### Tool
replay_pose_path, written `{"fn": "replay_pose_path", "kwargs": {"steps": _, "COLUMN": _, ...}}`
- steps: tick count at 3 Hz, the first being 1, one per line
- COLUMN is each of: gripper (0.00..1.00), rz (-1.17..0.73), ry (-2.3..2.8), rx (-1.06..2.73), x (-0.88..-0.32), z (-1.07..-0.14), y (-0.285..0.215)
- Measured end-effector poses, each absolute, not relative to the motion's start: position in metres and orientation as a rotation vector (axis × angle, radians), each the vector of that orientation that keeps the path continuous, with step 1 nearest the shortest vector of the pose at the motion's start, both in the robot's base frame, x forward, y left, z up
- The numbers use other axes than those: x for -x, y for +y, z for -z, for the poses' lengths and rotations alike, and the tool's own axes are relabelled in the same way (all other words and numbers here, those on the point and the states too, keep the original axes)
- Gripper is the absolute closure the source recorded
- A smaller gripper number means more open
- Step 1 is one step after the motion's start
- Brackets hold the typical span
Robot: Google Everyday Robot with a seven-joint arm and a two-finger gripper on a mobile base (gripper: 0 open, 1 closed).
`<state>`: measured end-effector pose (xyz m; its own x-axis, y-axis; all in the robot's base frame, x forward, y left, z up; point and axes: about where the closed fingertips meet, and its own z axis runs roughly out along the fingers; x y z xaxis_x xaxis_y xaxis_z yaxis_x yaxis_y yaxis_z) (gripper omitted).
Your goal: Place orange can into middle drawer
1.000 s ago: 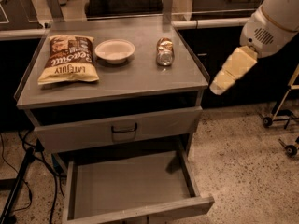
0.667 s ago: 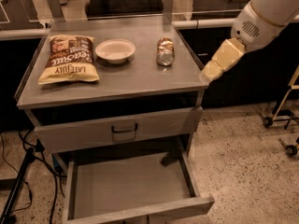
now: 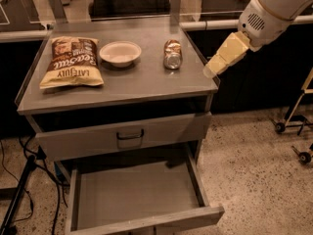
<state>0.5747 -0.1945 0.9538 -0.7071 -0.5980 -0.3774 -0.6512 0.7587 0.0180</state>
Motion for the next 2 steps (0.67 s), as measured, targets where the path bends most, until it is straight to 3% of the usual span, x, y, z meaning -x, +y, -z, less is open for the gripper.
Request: {"fn": "replay_pose_path", "kwargs": {"steps": 2, "gripper": 0.00, "rz": -0.265, "ry": 2.614, "rx": 0.835, "x": -0.634, "z": -0.952, "y": -0.176}}
